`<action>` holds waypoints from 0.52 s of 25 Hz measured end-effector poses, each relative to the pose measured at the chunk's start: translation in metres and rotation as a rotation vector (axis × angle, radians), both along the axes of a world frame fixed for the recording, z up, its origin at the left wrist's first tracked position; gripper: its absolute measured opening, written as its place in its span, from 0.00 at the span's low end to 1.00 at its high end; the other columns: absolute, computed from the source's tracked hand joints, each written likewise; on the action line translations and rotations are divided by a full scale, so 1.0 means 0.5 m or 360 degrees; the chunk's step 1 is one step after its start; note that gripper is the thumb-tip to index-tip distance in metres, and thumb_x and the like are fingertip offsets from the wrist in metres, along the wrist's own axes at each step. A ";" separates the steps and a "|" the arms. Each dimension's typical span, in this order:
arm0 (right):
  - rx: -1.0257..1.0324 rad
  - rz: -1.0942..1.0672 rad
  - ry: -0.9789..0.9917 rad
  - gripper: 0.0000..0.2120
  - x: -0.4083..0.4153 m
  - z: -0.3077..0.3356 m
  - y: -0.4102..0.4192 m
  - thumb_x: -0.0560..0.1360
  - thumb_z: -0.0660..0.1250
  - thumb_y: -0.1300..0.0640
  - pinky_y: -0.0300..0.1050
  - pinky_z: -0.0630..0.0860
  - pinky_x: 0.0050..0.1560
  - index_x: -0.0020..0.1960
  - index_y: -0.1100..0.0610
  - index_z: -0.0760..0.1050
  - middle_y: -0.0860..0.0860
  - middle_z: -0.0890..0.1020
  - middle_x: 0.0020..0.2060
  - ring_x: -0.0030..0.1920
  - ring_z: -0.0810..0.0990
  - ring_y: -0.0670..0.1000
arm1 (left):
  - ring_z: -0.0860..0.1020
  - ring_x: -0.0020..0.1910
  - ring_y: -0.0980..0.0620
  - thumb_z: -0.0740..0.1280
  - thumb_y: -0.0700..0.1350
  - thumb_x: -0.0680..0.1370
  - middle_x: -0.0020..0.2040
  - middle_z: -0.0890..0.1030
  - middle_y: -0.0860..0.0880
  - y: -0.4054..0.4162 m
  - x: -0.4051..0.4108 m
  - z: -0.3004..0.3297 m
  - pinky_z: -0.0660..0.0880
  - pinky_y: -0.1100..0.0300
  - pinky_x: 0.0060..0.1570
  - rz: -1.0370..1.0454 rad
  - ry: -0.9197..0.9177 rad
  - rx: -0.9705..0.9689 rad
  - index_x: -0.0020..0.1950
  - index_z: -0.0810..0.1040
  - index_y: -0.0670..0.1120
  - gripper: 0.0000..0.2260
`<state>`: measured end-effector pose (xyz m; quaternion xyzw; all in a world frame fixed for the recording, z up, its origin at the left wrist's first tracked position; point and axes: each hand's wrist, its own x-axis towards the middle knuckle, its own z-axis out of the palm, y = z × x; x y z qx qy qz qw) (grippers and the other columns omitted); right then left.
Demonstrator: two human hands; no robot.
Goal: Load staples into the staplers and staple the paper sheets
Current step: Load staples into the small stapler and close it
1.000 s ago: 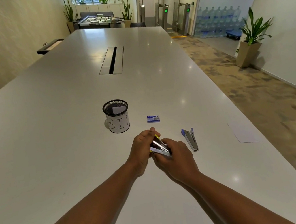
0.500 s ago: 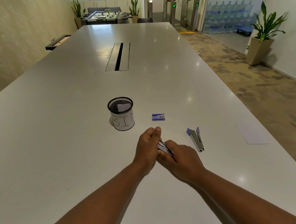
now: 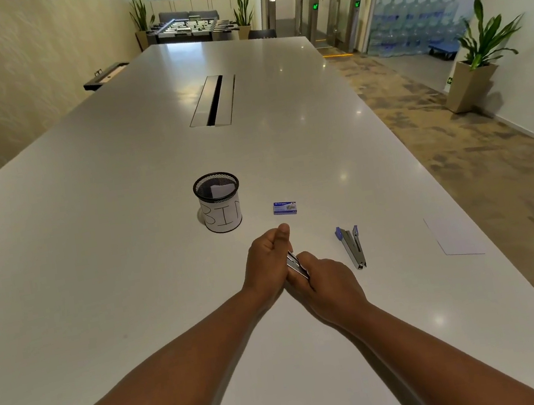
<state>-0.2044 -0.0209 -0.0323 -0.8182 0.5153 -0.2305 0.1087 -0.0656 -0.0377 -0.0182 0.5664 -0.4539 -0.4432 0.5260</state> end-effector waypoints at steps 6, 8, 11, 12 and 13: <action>-0.0021 0.0000 -0.0033 0.22 0.001 0.006 0.006 0.80 0.48 0.32 0.46 0.60 0.29 0.41 0.48 0.62 0.44 0.66 0.25 0.25 0.66 0.47 | 0.74 0.31 0.53 0.60 0.60 0.83 0.30 0.74 0.51 0.004 -0.001 0.006 0.72 0.57 0.34 -0.0005 -0.0053 -0.0034 0.37 0.73 0.47 0.20; 0.0010 -0.0018 -0.0069 0.23 0.002 0.008 0.006 0.78 0.48 0.30 0.45 0.62 0.29 0.42 0.49 0.64 0.44 0.68 0.26 0.26 0.68 0.46 | 0.75 0.33 0.50 0.60 0.60 0.83 0.31 0.74 0.49 0.005 0.003 0.005 0.72 0.54 0.36 -0.0049 0.0024 -0.0034 0.38 0.75 0.47 0.21; -0.0002 -0.0052 -0.0159 0.24 0.004 0.016 0.006 0.77 0.51 0.29 0.47 0.67 0.30 0.47 0.49 0.69 0.45 0.75 0.30 0.30 0.73 0.47 | 0.78 0.37 0.47 0.59 0.60 0.83 0.35 0.77 0.47 0.004 0.009 0.003 0.74 0.52 0.41 -0.0073 0.0152 -0.0032 0.42 0.78 0.47 0.20; -0.0012 -0.0049 -0.0198 0.25 0.005 0.018 0.006 0.77 0.52 0.29 0.47 0.69 0.32 0.51 0.49 0.71 0.45 0.77 0.33 0.32 0.75 0.47 | 0.78 0.38 0.48 0.59 0.60 0.82 0.36 0.78 0.48 0.002 0.010 0.001 0.74 0.52 0.42 -0.0072 0.0177 -0.0038 0.43 0.79 0.48 0.19; -0.0011 -0.0045 -0.0241 0.26 0.005 0.021 0.007 0.76 0.53 0.28 0.47 0.71 0.33 0.54 0.49 0.73 0.44 0.79 0.36 0.34 0.76 0.47 | 0.78 0.39 0.49 0.59 0.59 0.82 0.36 0.78 0.49 0.000 0.009 0.000 0.75 0.52 0.43 -0.0074 0.0196 -0.0043 0.44 0.80 0.48 0.18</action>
